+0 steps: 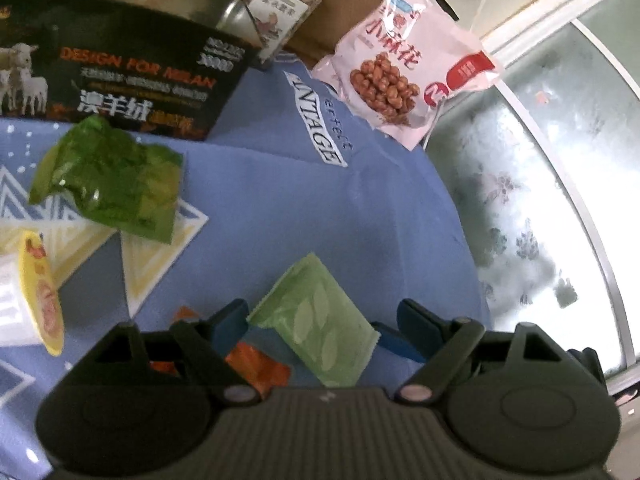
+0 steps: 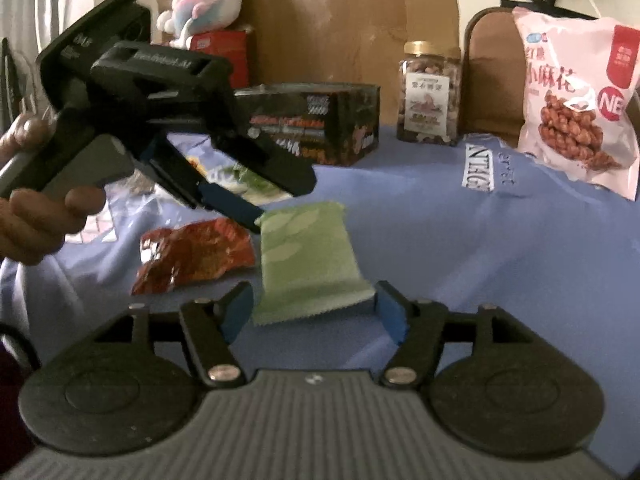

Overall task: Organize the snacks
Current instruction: 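Carry the light green packet into the black box and open the left tool, then move the left tool down to the dark green leafy packet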

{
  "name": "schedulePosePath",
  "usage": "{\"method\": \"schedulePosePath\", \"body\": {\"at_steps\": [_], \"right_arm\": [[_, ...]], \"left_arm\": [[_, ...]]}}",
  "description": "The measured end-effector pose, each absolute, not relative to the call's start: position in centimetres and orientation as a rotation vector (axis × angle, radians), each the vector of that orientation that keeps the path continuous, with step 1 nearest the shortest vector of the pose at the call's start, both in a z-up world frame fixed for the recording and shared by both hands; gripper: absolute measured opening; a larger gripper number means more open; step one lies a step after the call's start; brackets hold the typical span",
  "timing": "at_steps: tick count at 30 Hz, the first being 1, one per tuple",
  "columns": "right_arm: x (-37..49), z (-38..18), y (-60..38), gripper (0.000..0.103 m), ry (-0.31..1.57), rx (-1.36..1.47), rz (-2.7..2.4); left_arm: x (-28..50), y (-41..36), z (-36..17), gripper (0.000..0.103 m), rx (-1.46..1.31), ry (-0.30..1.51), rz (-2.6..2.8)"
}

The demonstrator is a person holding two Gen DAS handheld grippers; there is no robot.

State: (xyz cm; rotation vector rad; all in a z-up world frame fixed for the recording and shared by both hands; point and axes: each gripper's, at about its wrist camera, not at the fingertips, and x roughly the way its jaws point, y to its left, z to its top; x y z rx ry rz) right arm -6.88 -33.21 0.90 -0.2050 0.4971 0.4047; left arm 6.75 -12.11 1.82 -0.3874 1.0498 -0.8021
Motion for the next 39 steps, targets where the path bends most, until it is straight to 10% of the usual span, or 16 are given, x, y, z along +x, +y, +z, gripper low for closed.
{"method": "schedulePosePath", "body": {"at_steps": [7, 25, 39], "right_arm": [[-6.7, 0.8, -32.6, 0.068, 0.473, -0.236, 0.395], [3.6, 9.6, -25.6, 0.069, 0.207, -0.252, 0.514], [5.5, 7.5, -26.4, 0.071, 0.342, -0.098, 0.534]], "left_arm": [[6.6, -13.7, 1.9, 0.062, -0.315, 1.021, -0.819], [13.9, -4.8, 11.0, 0.066, -0.422, 0.695, -0.67], [13.8, 1.0, 8.6, 0.074, -0.523, 0.649, -0.608]]}}
